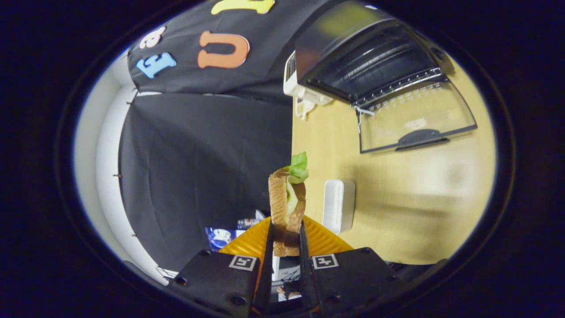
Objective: Open the toaster oven, put the food inside, and close the toaster oven door.
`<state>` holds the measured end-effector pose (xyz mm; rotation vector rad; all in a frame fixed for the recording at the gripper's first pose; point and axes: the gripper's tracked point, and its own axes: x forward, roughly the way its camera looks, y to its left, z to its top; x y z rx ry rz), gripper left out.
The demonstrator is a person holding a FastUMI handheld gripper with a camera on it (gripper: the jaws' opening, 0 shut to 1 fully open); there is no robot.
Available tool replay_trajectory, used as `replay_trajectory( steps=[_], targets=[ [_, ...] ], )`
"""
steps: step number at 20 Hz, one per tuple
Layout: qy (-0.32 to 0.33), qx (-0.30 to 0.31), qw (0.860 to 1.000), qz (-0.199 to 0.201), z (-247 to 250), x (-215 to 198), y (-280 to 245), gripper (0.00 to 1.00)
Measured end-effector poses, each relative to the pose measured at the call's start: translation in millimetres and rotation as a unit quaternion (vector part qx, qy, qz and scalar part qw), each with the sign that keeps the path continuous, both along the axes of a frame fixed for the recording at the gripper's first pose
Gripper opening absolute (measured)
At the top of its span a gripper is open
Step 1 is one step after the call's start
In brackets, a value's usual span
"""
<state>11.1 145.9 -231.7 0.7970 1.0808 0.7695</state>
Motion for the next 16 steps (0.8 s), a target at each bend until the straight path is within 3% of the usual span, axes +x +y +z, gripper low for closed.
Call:
replay_trajectory(
  steps=[4, 11, 16],
  targets=[
    [-0.046, -0.002, 0.996, -0.08, 7.5, 29.5, -39.3, 0.32],
    [-0.055, 0.01, 0.975, -0.216, -20.1, 120.8, -79.1, 0.32],
    [-0.055, 0.024, 0.959, -0.276, -48.4, 180.0, -91.2, 0.32]
  ],
)
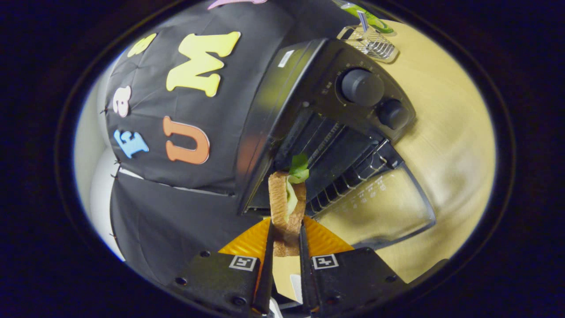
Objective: Open the toaster oven, put the food inside, and close the toaster oven door.
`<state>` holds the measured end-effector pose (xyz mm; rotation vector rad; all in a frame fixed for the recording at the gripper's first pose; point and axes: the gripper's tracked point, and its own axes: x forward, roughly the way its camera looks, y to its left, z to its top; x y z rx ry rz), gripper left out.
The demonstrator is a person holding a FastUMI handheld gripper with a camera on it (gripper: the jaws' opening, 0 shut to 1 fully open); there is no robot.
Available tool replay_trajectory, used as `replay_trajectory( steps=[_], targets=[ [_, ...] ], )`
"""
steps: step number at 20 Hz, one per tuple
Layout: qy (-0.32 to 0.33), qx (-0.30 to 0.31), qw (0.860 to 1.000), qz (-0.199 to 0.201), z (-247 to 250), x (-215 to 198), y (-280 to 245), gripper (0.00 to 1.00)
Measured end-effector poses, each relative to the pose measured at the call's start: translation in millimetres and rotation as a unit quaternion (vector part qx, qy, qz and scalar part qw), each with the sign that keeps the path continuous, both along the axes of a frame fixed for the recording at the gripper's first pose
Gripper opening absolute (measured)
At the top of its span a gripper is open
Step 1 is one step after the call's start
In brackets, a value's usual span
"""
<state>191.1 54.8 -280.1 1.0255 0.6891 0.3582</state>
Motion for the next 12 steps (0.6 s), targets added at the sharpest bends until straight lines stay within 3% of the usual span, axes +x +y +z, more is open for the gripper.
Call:
replay_trajectory(
  steps=[8, 12],
  targets=[
    [-0.038, 0.073, 0.991, -0.108, -16.4, 72.5, -1.8, 0.32],
    [-0.033, 0.07, 0.988, -0.135, -26.8, 83.5, 1.5, 0.32]
  ],
)
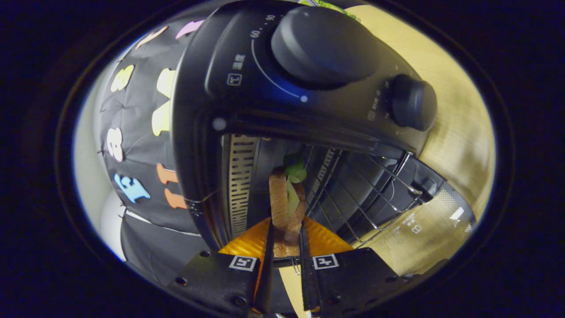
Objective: Open the toaster oven, put the food inside, and close the toaster oven door.
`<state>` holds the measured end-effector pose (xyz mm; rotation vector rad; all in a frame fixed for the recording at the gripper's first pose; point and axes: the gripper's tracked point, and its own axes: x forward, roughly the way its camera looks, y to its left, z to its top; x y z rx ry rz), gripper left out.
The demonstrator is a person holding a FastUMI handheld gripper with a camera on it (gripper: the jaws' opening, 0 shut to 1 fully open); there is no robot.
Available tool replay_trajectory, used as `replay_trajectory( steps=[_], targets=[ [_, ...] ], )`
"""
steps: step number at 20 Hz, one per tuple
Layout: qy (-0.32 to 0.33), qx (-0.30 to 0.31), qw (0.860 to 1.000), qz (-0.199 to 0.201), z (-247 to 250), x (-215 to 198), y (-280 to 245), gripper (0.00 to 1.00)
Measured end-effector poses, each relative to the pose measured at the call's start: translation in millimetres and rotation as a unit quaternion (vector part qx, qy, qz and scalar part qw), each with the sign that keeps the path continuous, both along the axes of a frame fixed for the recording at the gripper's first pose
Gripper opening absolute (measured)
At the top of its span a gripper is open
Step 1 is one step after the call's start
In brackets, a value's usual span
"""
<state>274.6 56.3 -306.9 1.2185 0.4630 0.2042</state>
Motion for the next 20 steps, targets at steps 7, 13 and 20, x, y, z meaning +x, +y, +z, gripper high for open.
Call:
replay_trajectory(
  steps=[7, 13, 20],
  targets=[
    [0.027, -0.143, 0.989, 0.02, -8.2, 2.1, 12.3, 0.62],
    [0.049, -0.199, 0.978, 0.034, -12.7, -16.4, 16.7, 0.85],
    [0.041, -0.301, 0.949, 0.089, 1.6, -76.6, 26.1, 0.86]
  ],
)
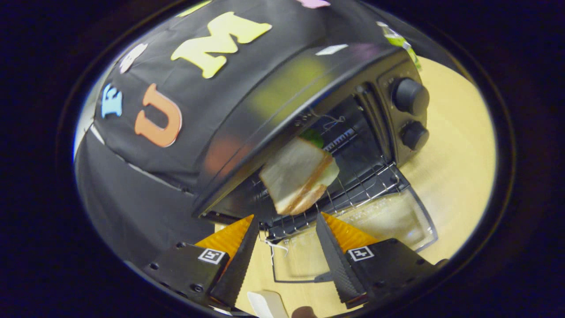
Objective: Open the toaster oven, put the food inside, and close the toaster oven door.
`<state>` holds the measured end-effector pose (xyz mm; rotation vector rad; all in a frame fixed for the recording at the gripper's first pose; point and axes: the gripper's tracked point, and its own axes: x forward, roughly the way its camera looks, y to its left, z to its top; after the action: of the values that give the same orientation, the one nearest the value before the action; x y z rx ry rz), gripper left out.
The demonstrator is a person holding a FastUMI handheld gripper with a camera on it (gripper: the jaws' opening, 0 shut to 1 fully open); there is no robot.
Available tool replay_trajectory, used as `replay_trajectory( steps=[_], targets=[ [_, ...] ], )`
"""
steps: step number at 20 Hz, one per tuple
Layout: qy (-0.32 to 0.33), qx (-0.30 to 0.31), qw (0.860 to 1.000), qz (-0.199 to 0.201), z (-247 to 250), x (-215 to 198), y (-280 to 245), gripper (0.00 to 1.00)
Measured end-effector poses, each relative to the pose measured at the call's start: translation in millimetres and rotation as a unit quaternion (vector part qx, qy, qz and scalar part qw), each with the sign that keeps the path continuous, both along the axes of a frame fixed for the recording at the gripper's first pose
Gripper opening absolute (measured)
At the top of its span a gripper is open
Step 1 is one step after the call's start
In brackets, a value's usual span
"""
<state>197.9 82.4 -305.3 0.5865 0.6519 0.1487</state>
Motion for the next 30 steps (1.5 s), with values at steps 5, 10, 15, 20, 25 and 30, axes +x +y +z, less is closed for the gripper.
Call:
replay_trajectory(
  steps=[5, 10, 15, 20, 25, 30],
  targets=[
    [-0.054, -0.168, 0.982, 0.061, 27.2, -57.0, 3.3, 0.9],
    [-0.086, -0.263, 0.957, 0.094, 32.6, -118.9, 16.4, 0.92],
    [-0.064, -0.293, 0.952, 0.069, -1.6, -145.6, -6.8, 0.96],
    [-0.02, -0.306, 0.951, 0.051, -59.4, -140.7, -26.9, 0.96],
    [0.003, -0.314, 0.948, 0.049, -100.1, -121.1, -32.2, 0.96],
    [0.02, -0.311, 0.949, 0.043, -121.8, -100.2, -30.6, 0.96]
  ],
)
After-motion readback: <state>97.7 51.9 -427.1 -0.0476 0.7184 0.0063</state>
